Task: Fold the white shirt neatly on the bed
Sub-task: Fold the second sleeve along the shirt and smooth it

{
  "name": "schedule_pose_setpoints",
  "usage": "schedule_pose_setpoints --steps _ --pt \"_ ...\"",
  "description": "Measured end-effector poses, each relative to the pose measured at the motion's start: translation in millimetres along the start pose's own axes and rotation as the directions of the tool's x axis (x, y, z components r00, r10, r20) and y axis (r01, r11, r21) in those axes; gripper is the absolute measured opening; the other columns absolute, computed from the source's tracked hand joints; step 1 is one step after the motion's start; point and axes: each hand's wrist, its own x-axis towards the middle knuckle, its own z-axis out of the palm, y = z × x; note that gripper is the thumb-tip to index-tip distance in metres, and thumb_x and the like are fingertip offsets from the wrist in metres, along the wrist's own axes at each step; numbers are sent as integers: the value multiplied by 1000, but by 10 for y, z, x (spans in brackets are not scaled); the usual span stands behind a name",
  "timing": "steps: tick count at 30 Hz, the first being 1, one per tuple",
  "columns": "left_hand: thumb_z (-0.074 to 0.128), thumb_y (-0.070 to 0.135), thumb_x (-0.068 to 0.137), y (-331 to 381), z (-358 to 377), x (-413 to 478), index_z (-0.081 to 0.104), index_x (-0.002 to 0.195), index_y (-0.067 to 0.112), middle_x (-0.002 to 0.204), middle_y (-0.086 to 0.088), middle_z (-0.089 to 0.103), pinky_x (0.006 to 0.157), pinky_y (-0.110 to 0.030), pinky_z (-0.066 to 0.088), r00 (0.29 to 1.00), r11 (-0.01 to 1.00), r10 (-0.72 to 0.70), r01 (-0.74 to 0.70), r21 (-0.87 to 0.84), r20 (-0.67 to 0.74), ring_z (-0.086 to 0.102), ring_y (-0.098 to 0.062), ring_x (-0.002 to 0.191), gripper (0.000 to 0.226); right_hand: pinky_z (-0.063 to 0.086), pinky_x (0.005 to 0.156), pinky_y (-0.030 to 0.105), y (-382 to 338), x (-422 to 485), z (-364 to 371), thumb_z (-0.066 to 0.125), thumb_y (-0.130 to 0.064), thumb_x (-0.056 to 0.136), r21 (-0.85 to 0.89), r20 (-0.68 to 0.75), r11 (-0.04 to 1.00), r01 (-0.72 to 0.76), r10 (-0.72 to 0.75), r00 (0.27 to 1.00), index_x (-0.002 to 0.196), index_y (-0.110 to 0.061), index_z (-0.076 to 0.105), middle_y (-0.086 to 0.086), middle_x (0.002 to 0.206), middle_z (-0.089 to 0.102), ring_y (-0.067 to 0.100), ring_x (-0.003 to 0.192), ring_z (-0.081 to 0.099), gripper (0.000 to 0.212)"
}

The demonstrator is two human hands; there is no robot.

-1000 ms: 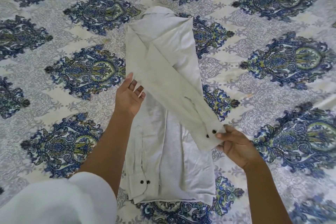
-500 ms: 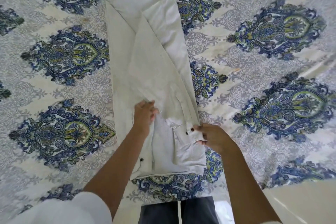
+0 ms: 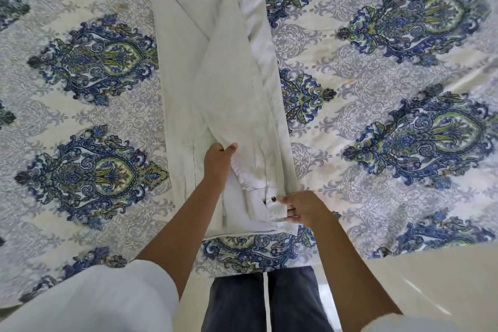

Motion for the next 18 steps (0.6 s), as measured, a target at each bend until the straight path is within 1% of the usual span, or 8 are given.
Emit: schedule_pose_setpoints --steps 2,5,7,9,11,13,15,18 --pt "65 22 85 10 6 9 51 74 11 77 -7 53 65 -31 42 992 976 -130 128 -176 0 51 -21 70 21 36 39 22 19 9 -46 64 -6 86 -114 -27 993 -23 20 999 69 -5 48 1 44 37 12 37 34 24" --pt "66 12 84 -9 5 26 56 74 9 76 -9 56 64 -32 44 970 916 -241 234 -327 20 54 -22 68 14 45 53 26 48 32 -64 61 -11 88 -353 -73 935 19 -48 996 75 -7 51 7 66 51 16 54 49 18" --pt "63 5 84 38 -15 52 58 76 8 79 -7 59 73 -33 49 965 886 -263 250 -390 21 57 -20 71 10 47 65 28 49 55 -54 60 -19 89 -459 -85 880 123 -181 980 65 -17 49 5 76 54 20 70 53 25" --pt "61 2 85 129 -45 87 59 87 5 88 -7 60 80 -32 49 963 853 -267 259 -453 49 59 -20 81 4 40 63 28 27 60 -48 60 -23 88 -495 -125 833 245 -348 929 62 -19 48 4 76 54 19 76 50 29" --pt "58 0 87 242 -84 120 58 91 3 88 -7 62 79 -30 51 966 831 -246 254 -495 82 60 -21 84 5 36 63 28 -22 77 -55 61 -19 87 -541 -146 786 298 -437 887 70 -12 58 8 76 58 21 74 51 19" --pt "55 0 89 346 -138 153 57 85 3 84 -9 61 69 -31 52 967 825 -234 251 -506 98 60 -21 77 6 42 67 27 -88 119 -61 60 -14 86 -675 -140 705 218 -412 900 86 -5 68 11 81 61 23 79 56 12" --pt "55 2 90 407 -197 219 57 82 4 83 -10 60 65 -32 51 966 839 -233 258 -479 110 60 -21 73 9 44 69 27 -151 153 -46 59 -13 85 -734 -146 666 130 -342 928 94 -3 67 9 83 60 27 89 62 15" --pt "55 7 90 508 -264 328 57 83 5 84 -9 60 67 -33 50 956 845 -242 291 -448 164 59 -22 76 8 41 66 24 -320 132 3 61 -20 86 -713 -188 695 98 -324 927 80 -5 59 3 76 54 25 86 61 16"
